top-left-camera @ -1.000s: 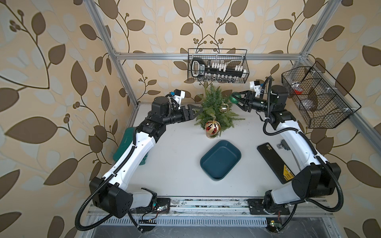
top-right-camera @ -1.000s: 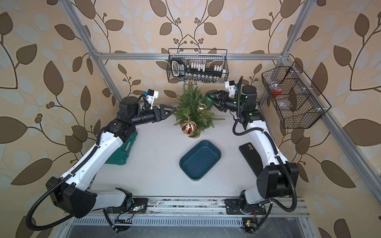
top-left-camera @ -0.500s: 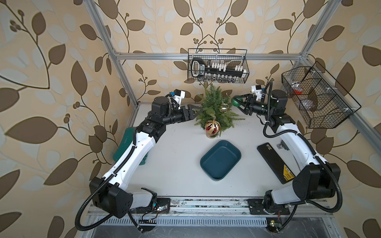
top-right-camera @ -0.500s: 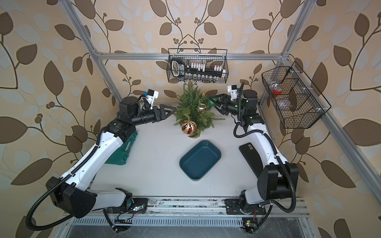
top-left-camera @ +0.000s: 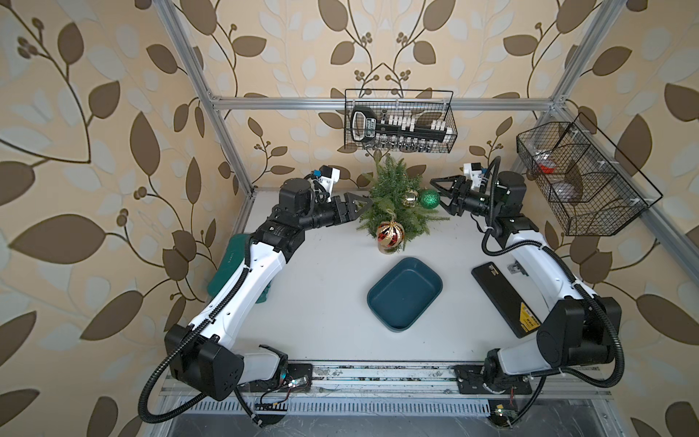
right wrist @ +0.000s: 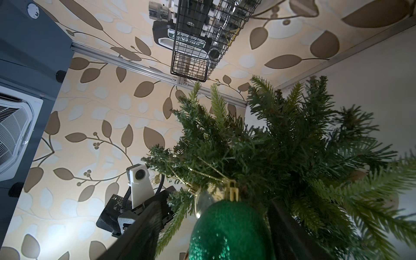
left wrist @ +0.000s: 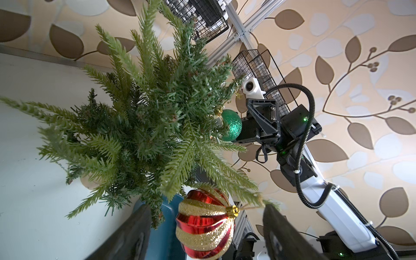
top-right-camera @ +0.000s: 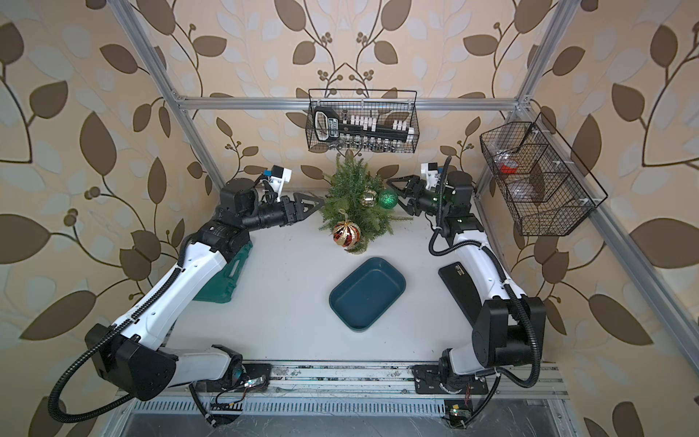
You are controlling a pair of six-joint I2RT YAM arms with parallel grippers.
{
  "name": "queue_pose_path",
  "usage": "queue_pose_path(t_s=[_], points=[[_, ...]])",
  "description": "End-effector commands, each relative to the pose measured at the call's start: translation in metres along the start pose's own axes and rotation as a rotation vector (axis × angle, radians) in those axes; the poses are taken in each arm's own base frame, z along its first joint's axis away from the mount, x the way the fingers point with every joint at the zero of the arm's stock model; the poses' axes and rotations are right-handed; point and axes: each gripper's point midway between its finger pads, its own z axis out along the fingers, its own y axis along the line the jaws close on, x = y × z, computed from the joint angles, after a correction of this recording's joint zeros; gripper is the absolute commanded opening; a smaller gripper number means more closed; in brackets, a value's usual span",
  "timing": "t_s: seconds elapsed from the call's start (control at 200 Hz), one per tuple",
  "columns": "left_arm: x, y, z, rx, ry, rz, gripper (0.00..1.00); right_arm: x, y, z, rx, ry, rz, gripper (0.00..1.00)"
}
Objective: Decorate the small christmas tree with ornaments
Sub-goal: Hang an ornament on the christmas tree.
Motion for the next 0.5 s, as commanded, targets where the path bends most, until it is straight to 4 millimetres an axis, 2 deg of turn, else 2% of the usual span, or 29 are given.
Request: queue_pose_path(t_s=[0.0,0.23,0.37,0.495], points=[[-0.01,-0.012,-0.008,0.034,-0.032,0.038,0.78,-0.003,0.017,-0.014,0.004,-0.042,-0.073,0.74],[-0.01,-0.012,-0.012,0.015,-0.039,0.05,0.79,0.015,0.019,-0.04,0.103,-0.057,-0.181,0.77],[0.0,-0.01,-0.021,-0.012,-0.032,0.049,0.8,0.039,0.01,-0.06,0.158,-0.053,-0.229,0.82],[0.018,-0.006,-0.03,-0.028,0.005,0.034,0.87,0.069,-0.003,-0.075,0.185,-0.004,-0.257,0.88]])
